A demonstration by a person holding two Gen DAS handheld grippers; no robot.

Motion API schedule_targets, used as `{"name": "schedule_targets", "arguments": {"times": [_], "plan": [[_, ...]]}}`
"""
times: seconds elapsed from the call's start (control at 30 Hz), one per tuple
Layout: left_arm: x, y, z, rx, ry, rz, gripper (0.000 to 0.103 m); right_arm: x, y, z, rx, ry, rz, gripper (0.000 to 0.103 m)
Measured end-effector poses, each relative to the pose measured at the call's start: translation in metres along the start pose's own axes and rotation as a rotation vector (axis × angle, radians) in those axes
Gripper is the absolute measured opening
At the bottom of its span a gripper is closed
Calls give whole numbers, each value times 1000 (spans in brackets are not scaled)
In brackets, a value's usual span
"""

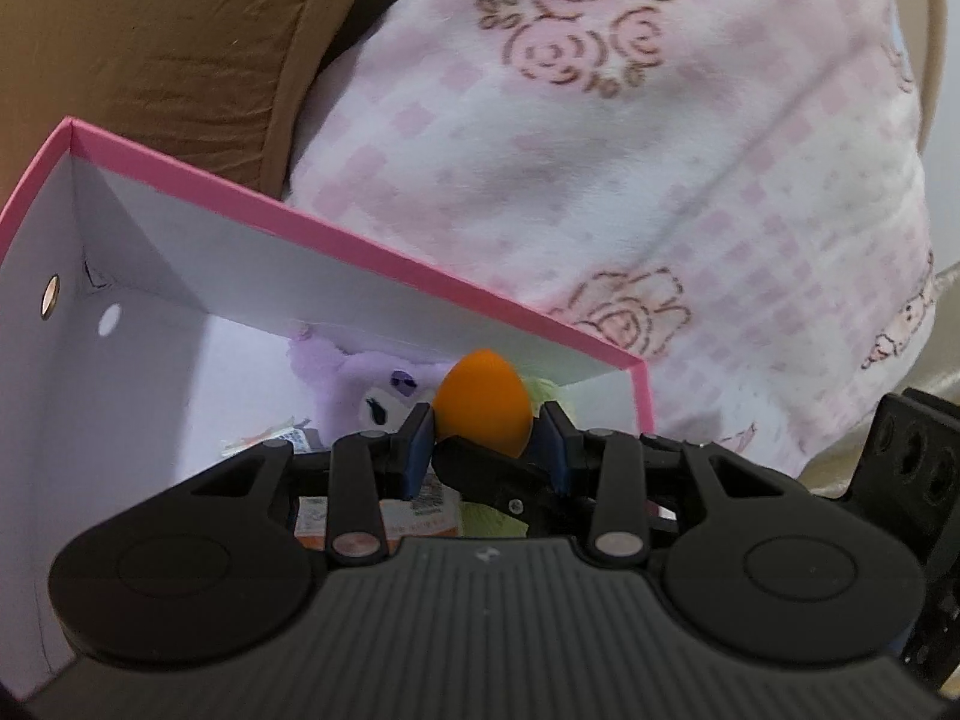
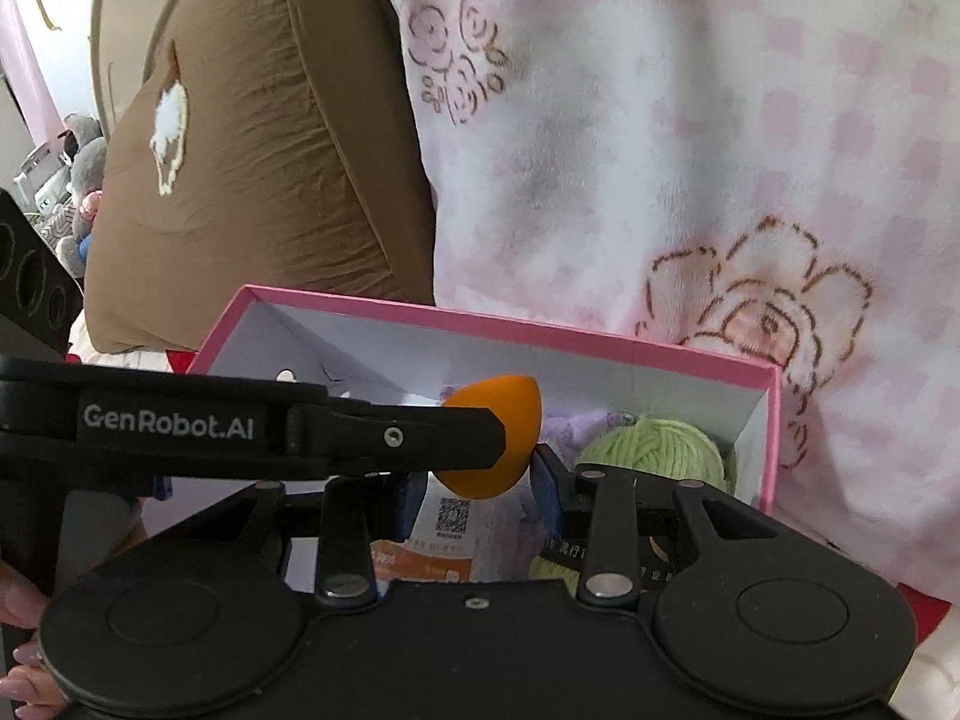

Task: Organize objects
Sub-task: 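Lower the orange sponge with the left gripper into the pink box beside the yarn, then open the left gripper to release the orange sponge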

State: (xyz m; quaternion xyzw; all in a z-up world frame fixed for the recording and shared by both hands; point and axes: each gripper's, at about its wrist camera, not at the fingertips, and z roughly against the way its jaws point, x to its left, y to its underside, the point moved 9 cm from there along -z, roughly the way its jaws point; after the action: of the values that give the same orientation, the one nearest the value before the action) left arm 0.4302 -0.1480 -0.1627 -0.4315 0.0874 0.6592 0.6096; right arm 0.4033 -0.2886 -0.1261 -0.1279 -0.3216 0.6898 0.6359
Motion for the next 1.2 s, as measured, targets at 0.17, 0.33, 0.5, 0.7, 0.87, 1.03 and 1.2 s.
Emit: {"name": "schedule_targets", "arguments": {"times": [0.17, 0.33, 0.5, 0.7, 0.87, 1.03, 1.2], "plan": [[8, -5, -9, -2, -10, 12, 35, 3, -2, -15, 26, 25, 38, 43], [9, -8, -18, 22, -2, 2, 33, -1, -6, -22, 38, 49, 41, 44], [3, -4, -25, 35, 6, -31, 33, -2, 0, -9, 6, 36, 28, 47], [-1, 2, -33, 60, -32, -71, 34, -4, 7, 1, -24, 48, 34, 49], [0, 4, -38, 64, -80, -96, 34, 1, 11, 9, -54, 71, 43, 44], [-4, 7, -34, 35, -123, -128, 36, 7, 27, 35, -117, 77, 3, 44], [-19, 9, -14, 43, -192, -261, 36, 12, 39, 48, -152, 130, -13, 44]]}}
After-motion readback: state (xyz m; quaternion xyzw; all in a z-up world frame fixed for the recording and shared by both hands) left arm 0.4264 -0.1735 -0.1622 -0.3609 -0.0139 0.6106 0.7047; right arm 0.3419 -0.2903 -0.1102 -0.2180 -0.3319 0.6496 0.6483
